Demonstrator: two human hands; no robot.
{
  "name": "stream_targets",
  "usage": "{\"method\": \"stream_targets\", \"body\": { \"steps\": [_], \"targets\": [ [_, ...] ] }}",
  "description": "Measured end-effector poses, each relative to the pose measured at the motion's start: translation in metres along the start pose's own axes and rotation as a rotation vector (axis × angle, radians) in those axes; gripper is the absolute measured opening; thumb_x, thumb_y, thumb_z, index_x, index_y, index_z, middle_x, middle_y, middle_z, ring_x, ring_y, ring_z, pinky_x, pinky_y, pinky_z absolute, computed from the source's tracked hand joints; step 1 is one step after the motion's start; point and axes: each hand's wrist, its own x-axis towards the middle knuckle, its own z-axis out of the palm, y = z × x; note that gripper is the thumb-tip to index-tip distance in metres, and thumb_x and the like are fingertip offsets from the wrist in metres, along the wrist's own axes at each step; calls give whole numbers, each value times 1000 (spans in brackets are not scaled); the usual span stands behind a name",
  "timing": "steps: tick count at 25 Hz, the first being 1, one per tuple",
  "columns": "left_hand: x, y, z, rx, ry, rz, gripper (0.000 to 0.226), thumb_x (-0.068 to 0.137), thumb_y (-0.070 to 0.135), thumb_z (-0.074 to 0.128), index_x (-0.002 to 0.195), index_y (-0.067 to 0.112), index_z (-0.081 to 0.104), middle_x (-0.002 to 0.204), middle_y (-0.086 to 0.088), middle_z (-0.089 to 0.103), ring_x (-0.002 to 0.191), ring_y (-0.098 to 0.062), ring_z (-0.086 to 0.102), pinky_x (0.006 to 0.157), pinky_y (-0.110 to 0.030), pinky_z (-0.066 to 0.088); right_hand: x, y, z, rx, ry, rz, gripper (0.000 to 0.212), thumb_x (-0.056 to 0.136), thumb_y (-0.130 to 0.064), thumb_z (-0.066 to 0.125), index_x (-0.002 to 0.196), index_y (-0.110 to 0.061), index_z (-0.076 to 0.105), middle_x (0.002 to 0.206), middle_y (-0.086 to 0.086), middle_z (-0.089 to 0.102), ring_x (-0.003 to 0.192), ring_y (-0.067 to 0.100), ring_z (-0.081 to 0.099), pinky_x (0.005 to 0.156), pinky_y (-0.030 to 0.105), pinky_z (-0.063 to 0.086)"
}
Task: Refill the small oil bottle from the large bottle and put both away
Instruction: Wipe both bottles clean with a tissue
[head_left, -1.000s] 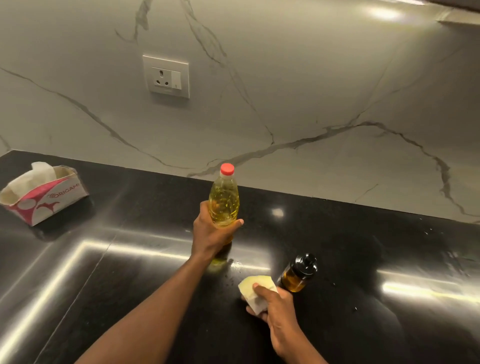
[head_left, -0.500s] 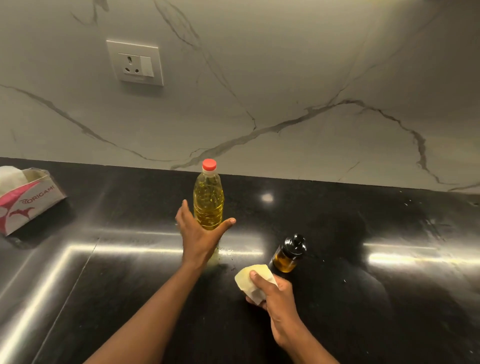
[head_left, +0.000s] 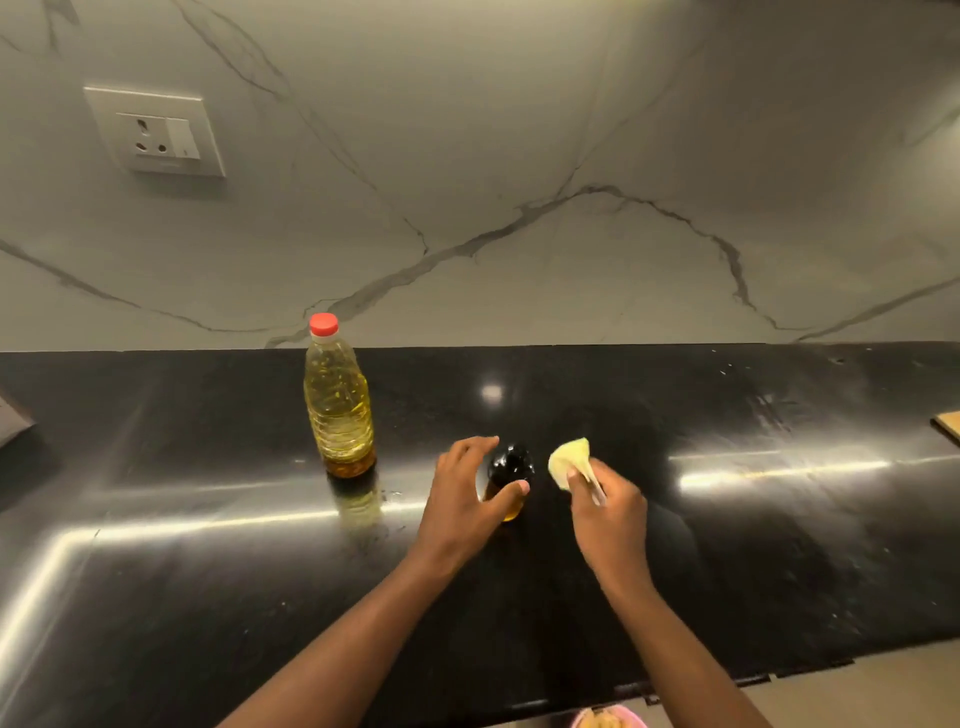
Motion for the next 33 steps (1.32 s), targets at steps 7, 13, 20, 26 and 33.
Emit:
{"method": "stream_targets", "body": {
  "steps": [7,13,20,26,33],
  "targets": [
    [11,6,19,17,33,-19,37,84,32,81,120,28,76,115,15,74,105,3,66,84,-11,49,4,10,14,-226,-338,-267,48,98,-2,54,142,-21,63,139,-5,67,127,8,62,102,8,42],
    [15,14,14,16,-34,-75,34,85,29,81,118,33,76,105,18,76,97,3,66,76,-14,47,34,6,16,-308,-441,-337,44,101,-8,53,142,-18,63,148,1,60,139,13,54,116,19,37],
    [17,20,12,-21,-64,-157,26,83,29,80,109,32,79,96,8,77,97,-9,70,87,-41,56,-6,27,15,-10,-354,-258,58,92,10,54,145,-13,57,145,-8,56,138,2,49,119,18,34],
    [17,19,17,22,-30,-193,41,82,28,84,122,26,77,113,8,77,111,-7,68,102,-38,52,27,18,32,256,-432,363,31,94,-3,54,91,-22,79,90,1,78,94,23,72,85,42,56],
    [14,22,19,2,-24,-196,43,86,25,82,128,21,74,121,7,75,116,-7,67,105,-38,52,11,25,28,435,-425,349,35,104,-12,48,120,-28,75,108,-6,73,105,10,66,102,34,52]
  ]
}}
